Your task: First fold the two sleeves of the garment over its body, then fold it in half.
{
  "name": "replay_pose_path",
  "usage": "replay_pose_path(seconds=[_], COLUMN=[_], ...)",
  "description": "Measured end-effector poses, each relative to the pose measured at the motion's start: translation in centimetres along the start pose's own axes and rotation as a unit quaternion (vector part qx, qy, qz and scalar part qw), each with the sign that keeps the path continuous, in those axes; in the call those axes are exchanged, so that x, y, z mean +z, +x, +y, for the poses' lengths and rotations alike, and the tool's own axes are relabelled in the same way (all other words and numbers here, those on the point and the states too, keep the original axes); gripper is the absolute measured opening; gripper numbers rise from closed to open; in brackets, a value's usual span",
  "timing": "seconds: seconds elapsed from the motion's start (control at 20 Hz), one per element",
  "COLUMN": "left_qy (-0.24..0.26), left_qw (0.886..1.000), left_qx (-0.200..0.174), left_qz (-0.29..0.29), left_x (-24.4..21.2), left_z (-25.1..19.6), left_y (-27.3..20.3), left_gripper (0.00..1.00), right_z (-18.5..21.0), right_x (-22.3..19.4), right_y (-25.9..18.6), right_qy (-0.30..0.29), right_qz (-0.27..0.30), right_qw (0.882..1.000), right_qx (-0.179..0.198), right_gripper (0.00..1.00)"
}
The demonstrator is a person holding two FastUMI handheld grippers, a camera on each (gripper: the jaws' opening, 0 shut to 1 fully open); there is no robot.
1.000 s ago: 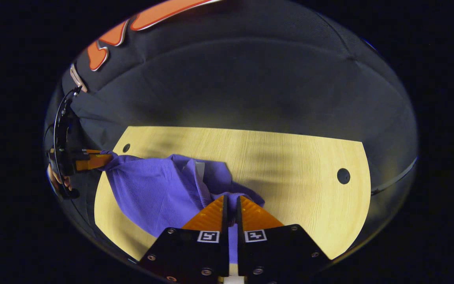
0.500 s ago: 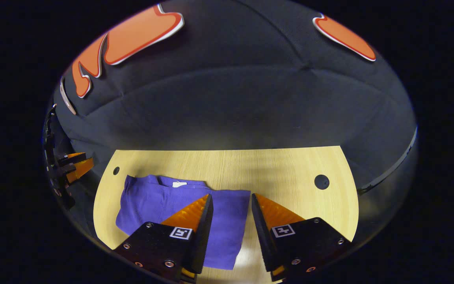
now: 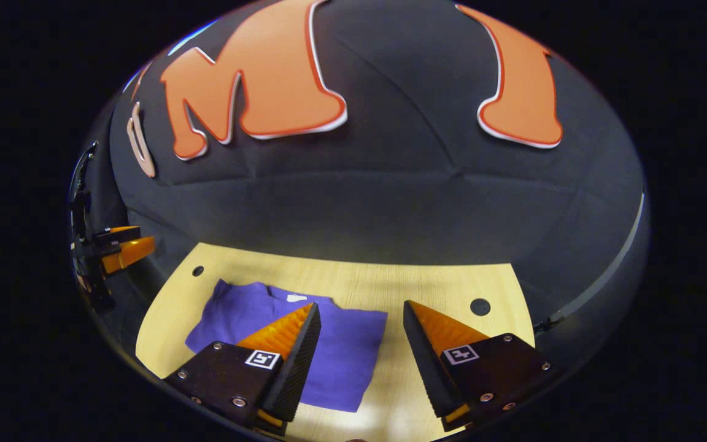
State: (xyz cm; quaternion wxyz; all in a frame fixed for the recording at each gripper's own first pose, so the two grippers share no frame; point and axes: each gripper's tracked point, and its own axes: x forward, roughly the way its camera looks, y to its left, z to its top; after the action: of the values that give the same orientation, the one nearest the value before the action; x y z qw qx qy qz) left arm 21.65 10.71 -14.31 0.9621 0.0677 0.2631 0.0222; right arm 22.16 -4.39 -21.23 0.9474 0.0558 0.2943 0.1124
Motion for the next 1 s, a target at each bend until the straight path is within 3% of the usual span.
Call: replay_pose_path(seconds=[0.05, 0.3, 0.55, 1.0], left_qy=[-0.002, -0.014, -0.025, -0.06], left_qw=[1.0, 0.997, 0.991, 0.98], left_qx=[-0.002, -0.013, -0.018, -0.01], left_qz=[-0.011, -0.074, -0.131, -0.191], left_x=[0.0, 0.8, 0.8, -2.9], left_z=[0.0, -0.6, -0.6, 0.0], left_y=[-1.1, -8.2, -14.9, -22.7], left_gripper=[0.99, 0.99, 1.0, 0.98], right_z=[0.5, 2.8, 6.6, 10.3], right_x=[0.8, 4.2, 4.3, 0.9], right_y=[-1.2, -8.1, -13.4, -21.3], right_qy=[-0.003, -0.031, -0.041, -0.041], right_qz=[-0.021, -0.124, -0.174, -0.244], right_qw=[1.0, 0.991, 0.984, 0.967], right_qx=[-0.001, -0.025, -0.023, -0.059], right_gripper=[0.81, 0.9, 1.0, 0.95])
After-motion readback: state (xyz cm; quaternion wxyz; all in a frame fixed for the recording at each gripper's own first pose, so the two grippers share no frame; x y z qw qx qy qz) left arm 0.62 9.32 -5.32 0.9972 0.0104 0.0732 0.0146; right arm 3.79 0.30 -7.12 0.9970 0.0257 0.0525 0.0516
